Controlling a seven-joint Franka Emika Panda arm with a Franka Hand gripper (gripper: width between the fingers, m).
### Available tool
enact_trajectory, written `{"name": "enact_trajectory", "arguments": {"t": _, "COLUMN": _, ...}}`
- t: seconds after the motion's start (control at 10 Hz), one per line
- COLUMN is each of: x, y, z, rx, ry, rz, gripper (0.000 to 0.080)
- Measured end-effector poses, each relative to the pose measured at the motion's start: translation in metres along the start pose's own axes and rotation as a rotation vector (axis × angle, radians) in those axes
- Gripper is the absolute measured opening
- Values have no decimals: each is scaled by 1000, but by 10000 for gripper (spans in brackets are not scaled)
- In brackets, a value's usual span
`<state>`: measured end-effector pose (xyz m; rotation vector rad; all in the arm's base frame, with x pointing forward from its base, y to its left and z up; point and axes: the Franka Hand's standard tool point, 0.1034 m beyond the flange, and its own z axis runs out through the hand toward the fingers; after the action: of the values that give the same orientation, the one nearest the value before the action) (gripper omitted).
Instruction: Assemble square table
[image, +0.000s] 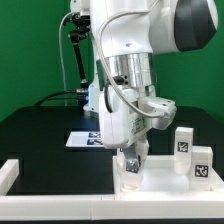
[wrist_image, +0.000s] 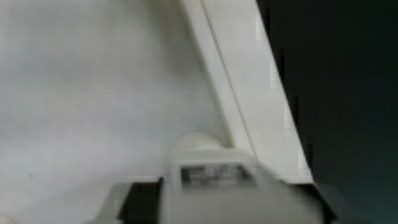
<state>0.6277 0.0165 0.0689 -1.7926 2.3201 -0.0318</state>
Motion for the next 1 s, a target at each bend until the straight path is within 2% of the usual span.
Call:
{"name": "enact_trajectory", "arguments": {"t": 0.1, "x": -2, "y": 2, "z": 1, "rx": -17, "ry": 22, "rz": -225, "gripper": 448}}
{"name": "enact_trajectory", "arguments": {"t": 0.2, "x": -2, "y": 3, "z": 1, "rx": -19, "ry": 22, "rz": -389, "gripper": 448}}
{"name": "enact_trajectory", "arguments": {"t": 0.3, "x": -1, "y": 4, "z": 1, "rx": -22, "ry": 22, "rz": -469, "gripper": 606}}
{"name": "enact_trajectory", "arguments": {"t": 0.4, "x": -1, "y": 4, "z": 1, "rx": -23, "ry": 22, "rz": -526, "gripper": 640}}
{"name": "enact_trajectory", "arguments": {"t": 0.6, "x": -1, "y": 4, "z": 2, "rx": -25, "ry": 21, "rz": -646, "gripper": 648}}
{"name": "enact_trajectory", "arguments": {"t": 0.8, "x": 10, "y": -2, "z": -3, "rx": -28, "ry": 34, "rz": -964, "gripper": 648}}
{"name": "enact_trajectory", "arguments": {"t": 0.9, "x": 8, "y": -6, "z": -5, "rx": -22, "ry": 58, "rz": -1085, "gripper": 648}}
{"name": "enact_trajectory", "arguments": {"t": 1.0, "x": 7, "y": -7, "z": -5, "rx": -11, "ry": 64, "rz": -1086, "gripper": 648}}
